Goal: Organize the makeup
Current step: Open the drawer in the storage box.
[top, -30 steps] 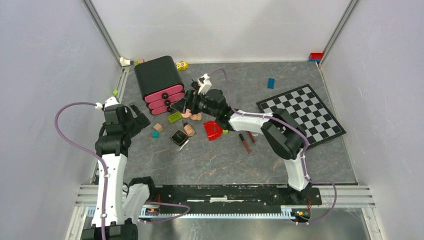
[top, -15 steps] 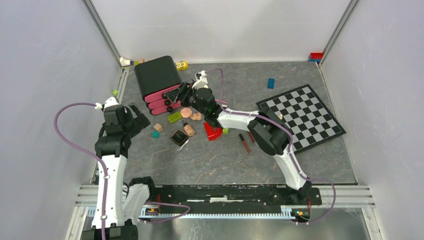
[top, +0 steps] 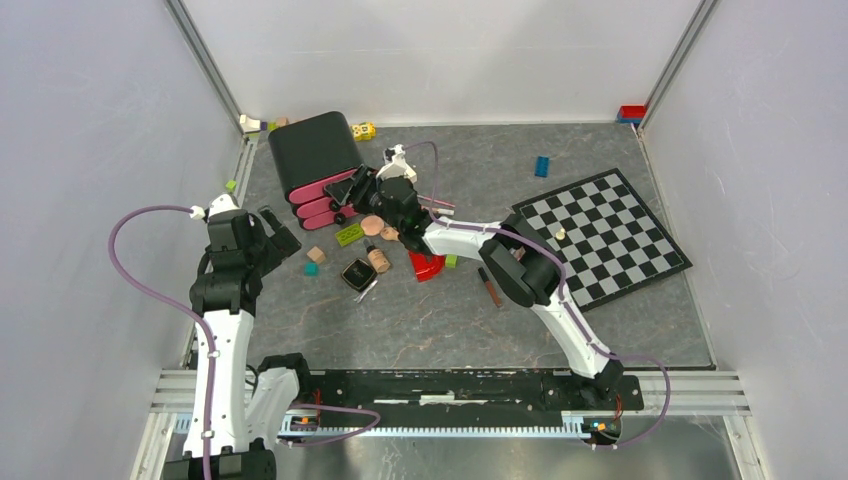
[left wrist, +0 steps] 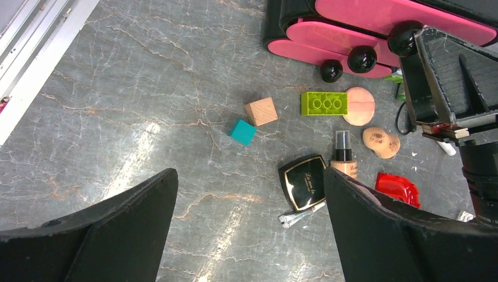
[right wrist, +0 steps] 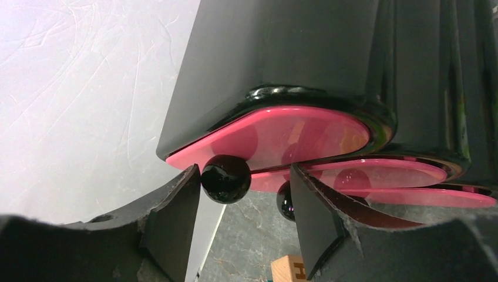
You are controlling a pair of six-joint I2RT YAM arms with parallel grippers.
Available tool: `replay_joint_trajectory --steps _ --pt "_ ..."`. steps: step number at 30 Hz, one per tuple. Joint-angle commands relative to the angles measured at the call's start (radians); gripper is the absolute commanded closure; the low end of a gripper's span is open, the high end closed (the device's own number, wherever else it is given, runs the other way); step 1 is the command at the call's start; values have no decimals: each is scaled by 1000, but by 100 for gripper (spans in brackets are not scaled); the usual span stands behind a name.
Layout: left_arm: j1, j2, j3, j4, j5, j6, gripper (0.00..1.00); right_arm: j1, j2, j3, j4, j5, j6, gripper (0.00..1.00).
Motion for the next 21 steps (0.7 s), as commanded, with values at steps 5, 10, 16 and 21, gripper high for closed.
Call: replay_joint_trajectory --steps 5,10,16,21 --pt "-3 -9 -6 20 14 -38 0 10 48 79 28 -10 25 41" --pt "-3 -8 -6 22 18 -38 0 11 51 79 37 -11 24 45" --pt "-3 -8 -6 23 18 -37 0 13 61 95 51 -19 29 42" --pt "-3 -6 -7 23 19 -39 0 13 63 95 66 -23 32 59"
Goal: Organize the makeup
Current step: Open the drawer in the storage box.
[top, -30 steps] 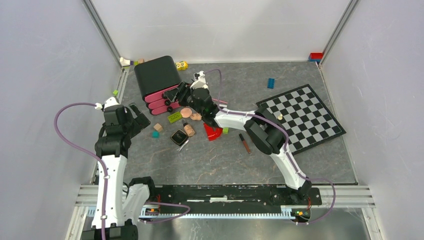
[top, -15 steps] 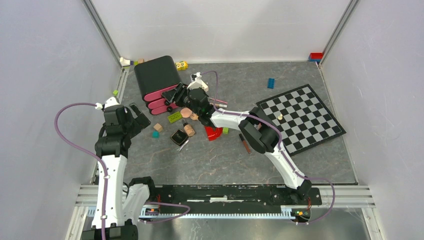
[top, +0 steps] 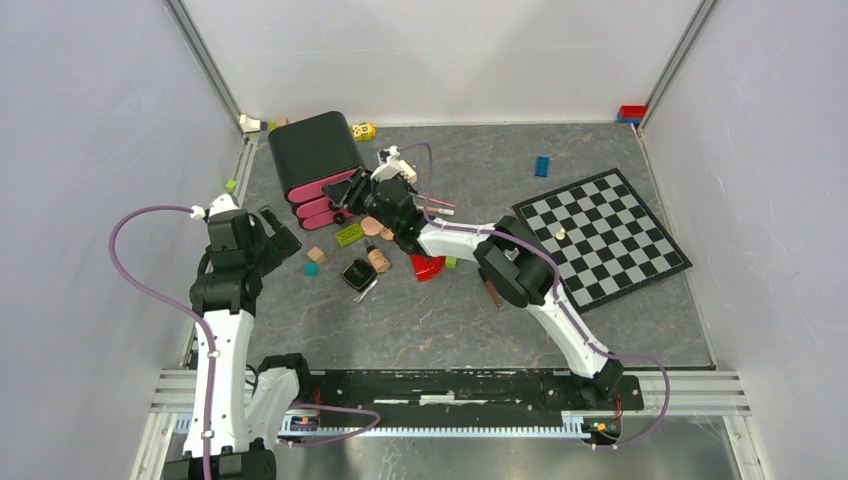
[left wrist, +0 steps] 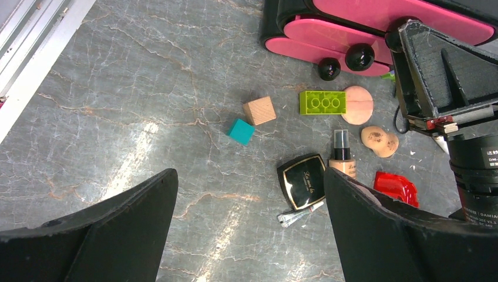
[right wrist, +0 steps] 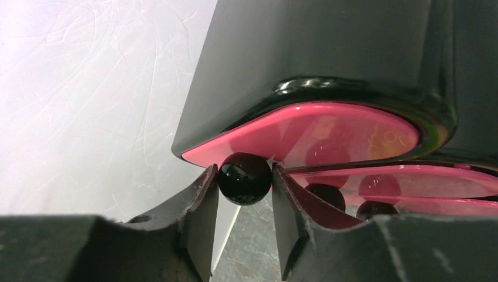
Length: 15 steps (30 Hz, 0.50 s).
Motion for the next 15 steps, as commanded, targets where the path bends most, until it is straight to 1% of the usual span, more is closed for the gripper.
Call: replay_joint_trajectory --steps 1,3,6,11,15 --pt "-3 -6 -7 24 11 -38 0 3 10 36 31 -2 -8 63" --pt "-3 -6 -7 23 11 -39 0 4 5 24 44 -12 -13 69" --pt "-3 -5 -7 24 12 -37 0 7 -12 -16 81 -23 -32 72" --pt "-3 -1 -6 24 12 -39 0 22 -71 -123 130 -10 -73 74" --pt "-2 -3 -9 26 16 -37 0 34 -112 -218 195 7 -61 75"
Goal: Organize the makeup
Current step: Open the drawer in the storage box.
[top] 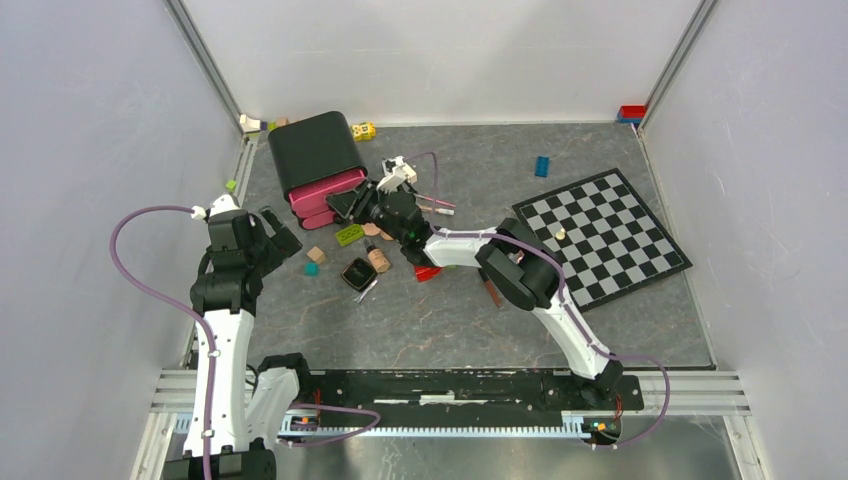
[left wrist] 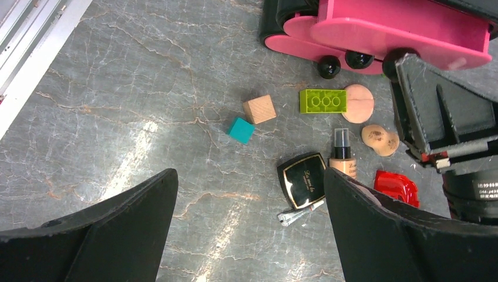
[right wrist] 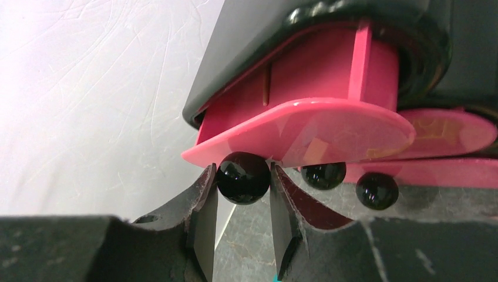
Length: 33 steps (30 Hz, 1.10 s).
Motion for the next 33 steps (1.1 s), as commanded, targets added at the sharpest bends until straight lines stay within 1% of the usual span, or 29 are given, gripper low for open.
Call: replay_joint_trajectory --steps 1,15,33 --pt "-3 -2 -4 26 15 -38 0 20 -74 -97 66 19 -30 75" --pt "-2 4 -8 32 33 -33 0 58 -179 -316 185 66 -19 73" --pt "-3 2 -8 31 33 -34 0 91 -208 -393 227 72 -2 73"
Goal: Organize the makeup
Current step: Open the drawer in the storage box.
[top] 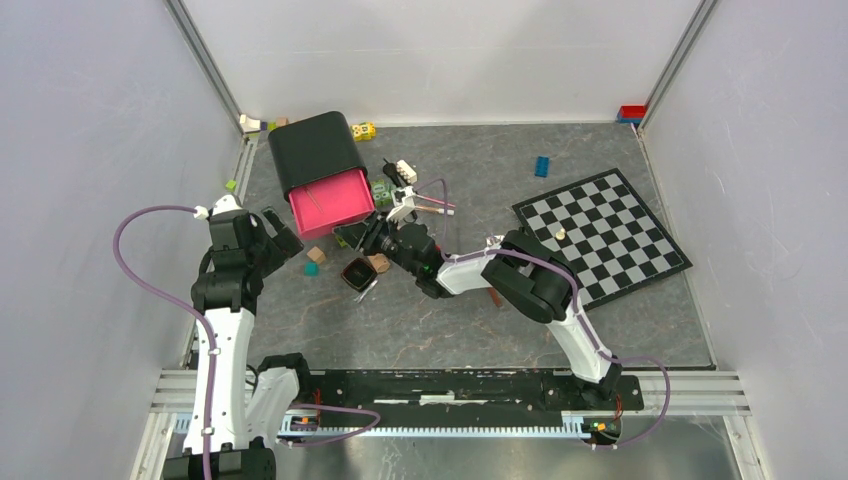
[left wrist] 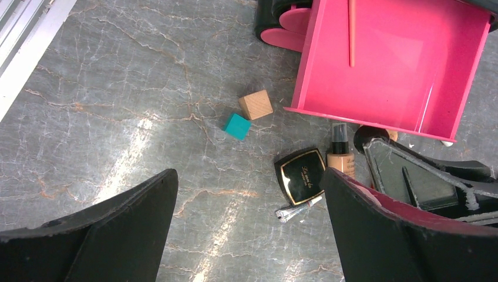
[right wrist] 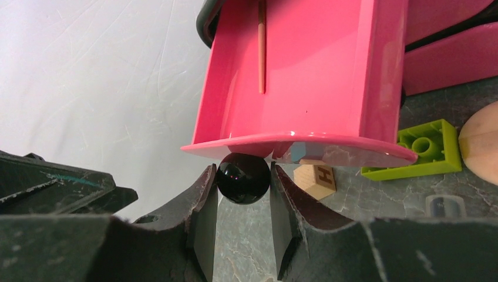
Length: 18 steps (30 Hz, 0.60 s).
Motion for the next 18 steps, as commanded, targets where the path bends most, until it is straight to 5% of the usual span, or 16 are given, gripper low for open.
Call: replay_joint_trajectory --steps 1,12,18 --pt "-3 -5 -2 30 9 -34 0 10 -58 -33 25 27 5 73" --pt "-3 -3 -4 32 12 -34 0 17 -54 -55 35 23 9 68" --pt "-2 -3 -4 32 12 -34 0 13 -68 -73 25 34 -5 50"
